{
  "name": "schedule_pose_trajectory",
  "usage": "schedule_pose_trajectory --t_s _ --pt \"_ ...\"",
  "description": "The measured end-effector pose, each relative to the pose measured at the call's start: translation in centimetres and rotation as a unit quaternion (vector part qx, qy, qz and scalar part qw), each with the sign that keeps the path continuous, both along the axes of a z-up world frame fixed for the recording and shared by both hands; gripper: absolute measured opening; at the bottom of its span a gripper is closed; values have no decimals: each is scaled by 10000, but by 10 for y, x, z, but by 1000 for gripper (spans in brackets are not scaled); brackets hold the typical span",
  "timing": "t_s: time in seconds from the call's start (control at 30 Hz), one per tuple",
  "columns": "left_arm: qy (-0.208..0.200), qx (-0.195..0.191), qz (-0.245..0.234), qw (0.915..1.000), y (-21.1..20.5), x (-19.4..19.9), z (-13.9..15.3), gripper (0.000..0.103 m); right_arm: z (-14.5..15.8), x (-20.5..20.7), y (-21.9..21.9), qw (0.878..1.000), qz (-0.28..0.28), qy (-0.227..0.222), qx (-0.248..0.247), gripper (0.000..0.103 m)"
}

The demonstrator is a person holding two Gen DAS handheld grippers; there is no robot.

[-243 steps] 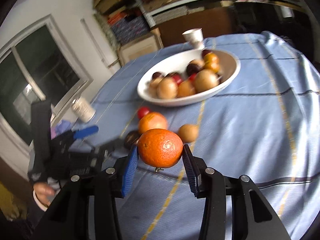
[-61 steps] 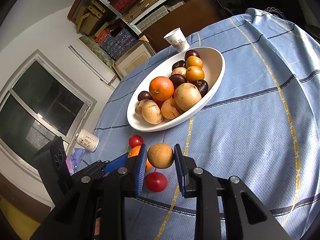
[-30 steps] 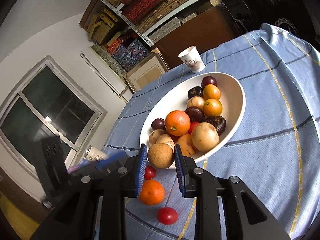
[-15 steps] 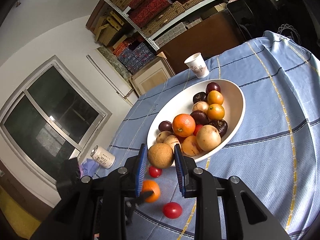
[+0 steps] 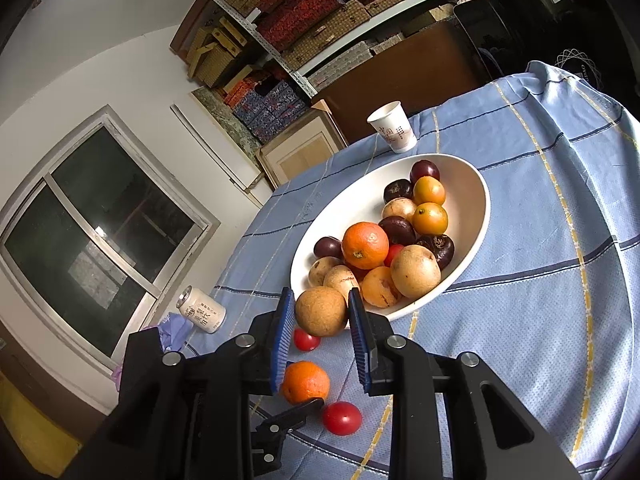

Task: Organize fruits
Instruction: 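Carry both fruits over the white plate and open both tools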

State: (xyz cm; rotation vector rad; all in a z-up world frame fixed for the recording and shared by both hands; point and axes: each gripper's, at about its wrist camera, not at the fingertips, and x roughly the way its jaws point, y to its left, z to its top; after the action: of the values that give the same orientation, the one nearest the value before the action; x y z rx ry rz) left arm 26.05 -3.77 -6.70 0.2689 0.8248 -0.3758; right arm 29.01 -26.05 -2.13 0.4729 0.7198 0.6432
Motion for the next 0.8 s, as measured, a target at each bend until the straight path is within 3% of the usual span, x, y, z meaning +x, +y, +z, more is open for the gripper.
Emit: schedule_pose_trajectory --t_s 0.13,0.4,0.6,0.8 --pt "33 -102 -18 9999 1 0 2 46 -1 1 1 10000 -16 -5 -48 28" --pt "-77 -971 224 9950 25 10 40 46 -7 11 5 9998 -95 -2 -189 28" --pt "-385 -1135 716 9902 37 74 79 46 -1 44 11 9992 -319 -135 -222 28" --pt "-244 -1041 1060 9886 31 138 70 46 -10 86 11 9985 -534 -57 -136 30"
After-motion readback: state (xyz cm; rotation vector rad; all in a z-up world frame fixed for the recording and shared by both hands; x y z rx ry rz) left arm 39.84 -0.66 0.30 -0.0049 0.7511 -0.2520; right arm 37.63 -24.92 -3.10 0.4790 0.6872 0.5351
